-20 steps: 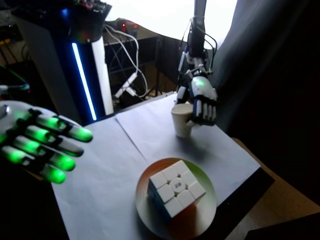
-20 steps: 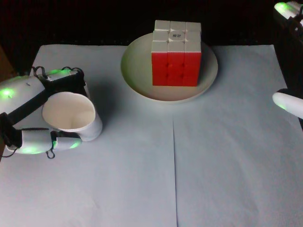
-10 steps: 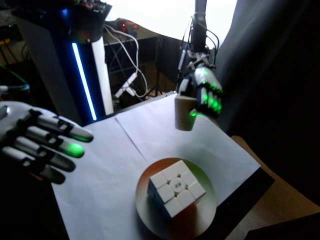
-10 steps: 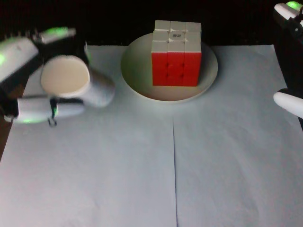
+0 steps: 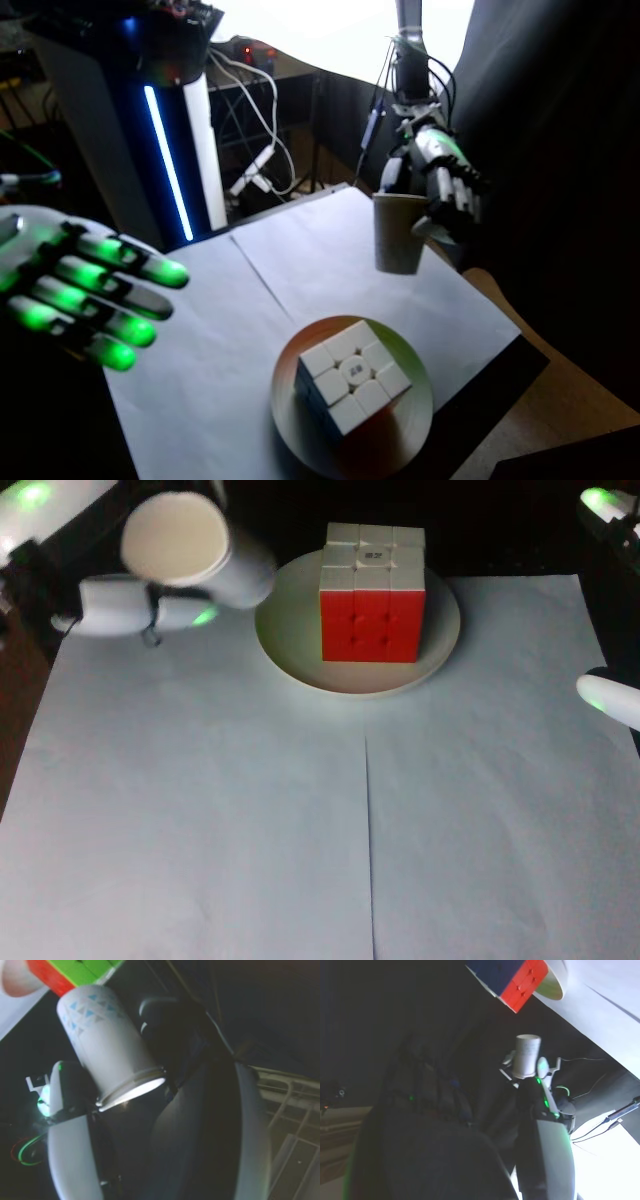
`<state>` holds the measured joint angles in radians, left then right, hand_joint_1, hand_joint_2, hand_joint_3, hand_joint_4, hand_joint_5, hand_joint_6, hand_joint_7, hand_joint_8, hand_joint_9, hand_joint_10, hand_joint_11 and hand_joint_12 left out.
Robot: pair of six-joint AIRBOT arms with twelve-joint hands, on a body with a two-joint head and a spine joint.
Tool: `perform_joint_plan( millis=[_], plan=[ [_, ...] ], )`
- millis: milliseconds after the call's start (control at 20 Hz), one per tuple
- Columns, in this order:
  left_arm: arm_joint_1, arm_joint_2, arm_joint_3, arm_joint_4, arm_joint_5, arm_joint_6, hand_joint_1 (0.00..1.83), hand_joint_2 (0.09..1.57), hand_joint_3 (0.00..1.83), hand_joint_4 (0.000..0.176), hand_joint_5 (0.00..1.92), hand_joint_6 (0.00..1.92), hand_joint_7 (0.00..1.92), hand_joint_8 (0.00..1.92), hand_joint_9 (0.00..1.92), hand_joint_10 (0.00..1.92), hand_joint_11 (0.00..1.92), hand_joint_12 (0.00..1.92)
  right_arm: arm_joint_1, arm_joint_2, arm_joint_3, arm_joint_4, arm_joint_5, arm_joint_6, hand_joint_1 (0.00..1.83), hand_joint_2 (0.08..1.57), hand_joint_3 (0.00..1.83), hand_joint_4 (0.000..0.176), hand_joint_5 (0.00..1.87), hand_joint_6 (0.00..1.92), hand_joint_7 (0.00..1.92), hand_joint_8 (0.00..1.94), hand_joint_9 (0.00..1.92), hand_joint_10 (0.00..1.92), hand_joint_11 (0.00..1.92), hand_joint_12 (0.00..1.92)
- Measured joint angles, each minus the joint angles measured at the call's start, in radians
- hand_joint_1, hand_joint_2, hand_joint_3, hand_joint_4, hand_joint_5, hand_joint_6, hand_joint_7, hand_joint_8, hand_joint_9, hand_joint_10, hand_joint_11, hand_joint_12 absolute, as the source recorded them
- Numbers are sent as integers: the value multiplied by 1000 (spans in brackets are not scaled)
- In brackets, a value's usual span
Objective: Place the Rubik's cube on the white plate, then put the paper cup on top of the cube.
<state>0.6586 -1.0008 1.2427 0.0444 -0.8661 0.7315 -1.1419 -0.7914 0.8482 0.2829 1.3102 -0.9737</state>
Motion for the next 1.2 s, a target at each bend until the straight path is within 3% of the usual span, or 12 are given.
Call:
perform_joint_plan(
  millis=[150,250,300,350,450,600,700,800,1000,1050,1100,1200],
  plan=[
    [-93,-44,48,51,74,-17,1048,1154,0,43,164,1798,115,1915,261,1921,480,1921,0,0,2,-1,0,0,574,1217,0,17,0,0,74,0,173,4,0,684],
    [-149,-87,97,92,123,-56,1046,1140,0,32,205,1754,198,1826,343,1921,559,1921,0,-3,6,-2,0,0,540,1184,0,66,0,0,24,0,147,0,0,558],
    [-177,-108,122,118,146,-82,1036,1136,0,28,215,1721,203,1783,322,1921,534,1921,-4,-6,6,-2,3,0,541,1178,0,76,0,0,16,0,145,0,0,537],
    [-206,-129,143,146,174,-94,1037,1127,0,0,240,1612,238,1741,350,1921,547,1921,-5,-8,6,-2,-1,0,534,1169,0,87,0,0,3,0,152,2,0,558],
    [-269,-173,172,216,248,-101,971,1152,7,0,261,1439,320,1490,356,1731,391,1921,-5,-10,7,-5,-6,0,507,1159,0,82,0,0,13,2,156,6,0,545],
    [-311,-214,213,272,297,-140,947,1179,46,0,246,1418,317,1376,338,1616,323,1921,-5,-13,14,2,-8,0,511,1154,1,84,0,0,18,1,169,4,0,536],
    [-332,-239,259,306,339,-198,929,1170,100,0,200,1405,399,1473,600,1722,806,1904,-4,-13,15,3,-10,0,524,1152,0,79,0,0,36,3,192,8,0,568],
    [-367,-258,296,368,393,-239,913,1104,234,0,193,1424,318,1486,471,1746,648,1920,-4,-17,15,1,-16,0,467,1149,0,63,0,0,42,1,182,1,0,581],
    [-403,-294,309,485,487,-251,924,854,704,0,255,1507,321,1508,340,1734,330,1921,-4,-22,18,0,-21,0,546,1150,0,72,0,0,38,0,182,0,0,526],
    [-406,-303,311,506,504,-251,900,1122,426,0,493,1665,248,1650,283,1889,370,1921,-4,-24,19,-2,-24,0,509,1154,0,52,0,0,29,0,190,2,0,610],
    [-406,-313,310,518,518,-252,885,1291,151,0,539,1673,239,1641,272,1879,347,1921,-4,-24,19,-2,-27,0,478,1150,0,54,0,0,20,0,183,0,0,629],
    [-406,-323,311,536,534,-253,922,1325,73,0,547,1661,272,1751,356,1921,483,1921,-4,-24,19,0,-29,0,521,1137,0,74,0,0,51,9,185,4,0,577]
  ],
)
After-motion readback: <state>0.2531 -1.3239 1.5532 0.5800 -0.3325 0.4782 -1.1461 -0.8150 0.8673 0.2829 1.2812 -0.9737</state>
